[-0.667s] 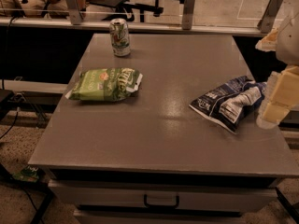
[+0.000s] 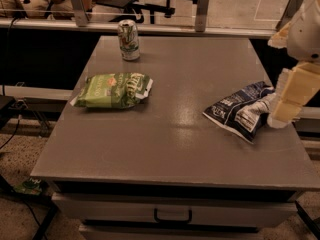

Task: Knock 7up can over

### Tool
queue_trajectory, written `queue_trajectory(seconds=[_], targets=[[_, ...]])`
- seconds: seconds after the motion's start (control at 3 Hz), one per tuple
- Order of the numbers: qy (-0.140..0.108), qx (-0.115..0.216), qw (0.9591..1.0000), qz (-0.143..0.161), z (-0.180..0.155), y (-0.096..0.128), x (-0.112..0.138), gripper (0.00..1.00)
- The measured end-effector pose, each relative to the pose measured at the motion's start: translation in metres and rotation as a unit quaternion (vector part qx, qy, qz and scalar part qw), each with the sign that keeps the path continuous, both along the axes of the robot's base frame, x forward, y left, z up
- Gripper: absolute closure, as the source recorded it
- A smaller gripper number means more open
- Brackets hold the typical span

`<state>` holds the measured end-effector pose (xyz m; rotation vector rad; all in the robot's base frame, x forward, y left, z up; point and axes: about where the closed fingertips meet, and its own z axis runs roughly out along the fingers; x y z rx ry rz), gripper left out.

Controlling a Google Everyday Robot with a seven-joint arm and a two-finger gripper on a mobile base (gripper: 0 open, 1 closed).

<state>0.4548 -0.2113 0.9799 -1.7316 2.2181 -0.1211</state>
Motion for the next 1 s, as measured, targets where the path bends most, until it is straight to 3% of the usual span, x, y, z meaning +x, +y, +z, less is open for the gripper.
queue_trajectory(seconds=[1.0], targets=[[-0.038,0.059,0.9974,0.017,-0.001,0.025,0.11,0.0]])
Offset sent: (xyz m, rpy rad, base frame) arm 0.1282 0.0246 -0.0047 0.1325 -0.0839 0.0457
